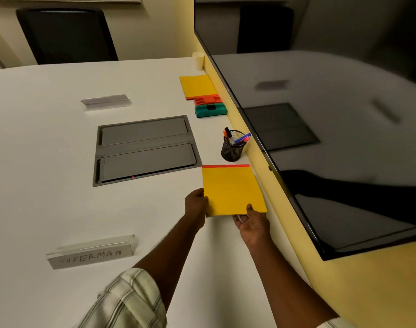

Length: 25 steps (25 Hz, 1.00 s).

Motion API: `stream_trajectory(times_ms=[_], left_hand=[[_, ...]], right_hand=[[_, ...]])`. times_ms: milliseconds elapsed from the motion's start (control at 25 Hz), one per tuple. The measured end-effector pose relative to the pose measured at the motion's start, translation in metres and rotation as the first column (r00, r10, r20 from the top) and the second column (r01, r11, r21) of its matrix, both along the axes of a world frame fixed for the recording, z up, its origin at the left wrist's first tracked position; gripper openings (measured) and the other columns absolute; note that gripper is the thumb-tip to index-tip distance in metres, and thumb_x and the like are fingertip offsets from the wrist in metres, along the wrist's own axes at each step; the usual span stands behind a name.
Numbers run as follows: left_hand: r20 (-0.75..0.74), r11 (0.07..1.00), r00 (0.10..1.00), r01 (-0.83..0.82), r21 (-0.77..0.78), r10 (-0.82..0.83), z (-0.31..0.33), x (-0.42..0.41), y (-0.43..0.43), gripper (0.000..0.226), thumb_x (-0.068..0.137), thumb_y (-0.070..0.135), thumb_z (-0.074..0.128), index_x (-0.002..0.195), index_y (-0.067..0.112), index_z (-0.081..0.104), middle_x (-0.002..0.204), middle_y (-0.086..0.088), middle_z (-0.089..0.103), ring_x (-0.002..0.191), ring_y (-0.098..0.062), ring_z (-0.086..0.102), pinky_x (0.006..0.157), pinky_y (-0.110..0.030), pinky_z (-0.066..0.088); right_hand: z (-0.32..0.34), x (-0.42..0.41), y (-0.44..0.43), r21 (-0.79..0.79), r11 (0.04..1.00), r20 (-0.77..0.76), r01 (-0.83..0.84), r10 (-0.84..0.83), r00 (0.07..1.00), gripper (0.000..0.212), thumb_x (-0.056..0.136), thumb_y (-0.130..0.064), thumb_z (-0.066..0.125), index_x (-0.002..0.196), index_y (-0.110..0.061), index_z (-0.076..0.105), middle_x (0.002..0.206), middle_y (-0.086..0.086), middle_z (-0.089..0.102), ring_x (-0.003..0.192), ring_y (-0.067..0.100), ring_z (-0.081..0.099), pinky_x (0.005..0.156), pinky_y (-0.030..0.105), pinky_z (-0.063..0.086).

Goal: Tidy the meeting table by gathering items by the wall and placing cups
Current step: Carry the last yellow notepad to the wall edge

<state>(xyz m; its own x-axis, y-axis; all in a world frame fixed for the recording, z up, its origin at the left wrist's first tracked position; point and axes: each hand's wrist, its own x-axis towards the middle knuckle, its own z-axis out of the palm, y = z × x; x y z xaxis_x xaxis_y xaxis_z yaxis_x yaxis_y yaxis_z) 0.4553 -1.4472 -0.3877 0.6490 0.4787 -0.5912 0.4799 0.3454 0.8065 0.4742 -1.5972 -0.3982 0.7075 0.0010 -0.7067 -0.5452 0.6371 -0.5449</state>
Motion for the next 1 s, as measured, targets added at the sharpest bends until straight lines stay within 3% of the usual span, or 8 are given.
stream_trajectory(times_ms=[120,280,440,600,680,840,1000], left_hand=[[0.022,0.997,0.996,0.081,-0.005,-0.081,-0.010,0.007,-0.003,0.038,0.093,-0.008,0.040,0.127,0.000,0.053,0.132,-0.018,0.053,0.113,-0.036,0.051,0.088,-0.046,0.049],[0.020,0.985,0.986,0.166,-0.044,-0.165,-0.019,0.010,-0.005,0.044,0.091,-0.012,0.040,0.132,0.002,0.047,0.129,-0.018,0.053,0.105,-0.034,0.054,0.068,-0.038,0.053],[0.021,0.959,0.962,0.273,-0.070,-0.272,-0.023,0.016,-0.009,0.049,0.091,-0.012,0.040,0.136,0.005,0.042,0.135,-0.016,0.049,0.115,-0.038,0.053,0.071,-0.033,0.054],[-0.006,0.935,0.937,0.348,-0.064,-0.349,-0.027,0.022,-0.012,0.055,0.090,-0.011,0.043,0.140,0.011,0.037,0.142,-0.011,0.042,0.117,-0.037,0.051,0.079,-0.038,0.053],[-0.001,0.934,0.935,0.356,-0.036,-0.356,-0.029,0.025,-0.013,0.056,0.090,-0.010,0.043,0.141,0.012,0.035,0.145,-0.011,0.038,0.117,-0.035,0.047,0.079,-0.037,0.051],[-0.015,0.932,0.933,0.361,0.023,-0.361,-0.034,0.028,-0.013,0.058,0.092,-0.004,0.043,0.146,0.011,0.027,0.150,-0.011,0.031,0.127,-0.034,0.040,0.083,-0.034,0.049],[-0.063,0.916,0.917,0.397,0.060,-0.393,-0.037,0.029,-0.018,0.056,0.092,0.000,0.046,0.144,0.008,0.029,0.147,-0.014,0.034,0.127,-0.034,0.041,0.088,-0.036,0.047]], right_hand=[[-0.007,0.015,-0.008,-0.055,0.998,-0.014,0.007,-0.008,1.000,0.044,0.098,-0.005,0.048,0.141,-0.008,0.038,0.140,0.024,0.046,0.113,0.037,0.052,0.089,0.053,0.044],[-0.018,0.030,-0.012,-0.146,0.989,-0.015,-0.006,0.004,1.000,0.032,0.098,-0.005,0.048,0.130,-0.009,0.045,0.139,0.024,0.047,0.108,0.034,0.051,0.090,0.050,0.044],[-0.026,0.040,-0.018,-0.179,0.984,-0.013,-0.005,0.003,1.000,0.036,0.098,-0.008,0.048,0.134,-0.009,0.044,0.138,0.023,0.048,0.112,0.036,0.053,0.092,0.049,0.045],[-0.031,0.048,-0.019,-0.196,0.981,-0.009,-0.006,0.005,1.000,0.039,0.100,-0.010,0.045,0.139,-0.008,0.040,0.139,0.023,0.048,0.122,0.040,0.051,0.095,0.050,0.044],[-0.035,0.052,-0.018,-0.217,0.976,-0.046,-0.023,0.013,0.999,0.037,0.100,-0.009,0.046,0.137,-0.005,0.043,0.138,0.025,0.048,0.116,0.039,0.054,0.094,0.049,0.045],[-0.039,0.055,-0.017,-0.263,0.961,-0.110,-0.081,0.053,0.992,0.021,0.099,-0.004,0.046,0.119,-0.007,0.048,0.137,0.026,0.048,0.087,0.028,0.057,0.090,0.045,0.047],[-0.038,0.060,-0.019,-0.311,0.947,-0.096,-0.081,0.054,0.994,0.013,0.097,0.004,0.044,0.097,-0.005,0.052,0.138,0.028,0.046,0.093,0.031,0.057,0.099,0.048,0.045]])
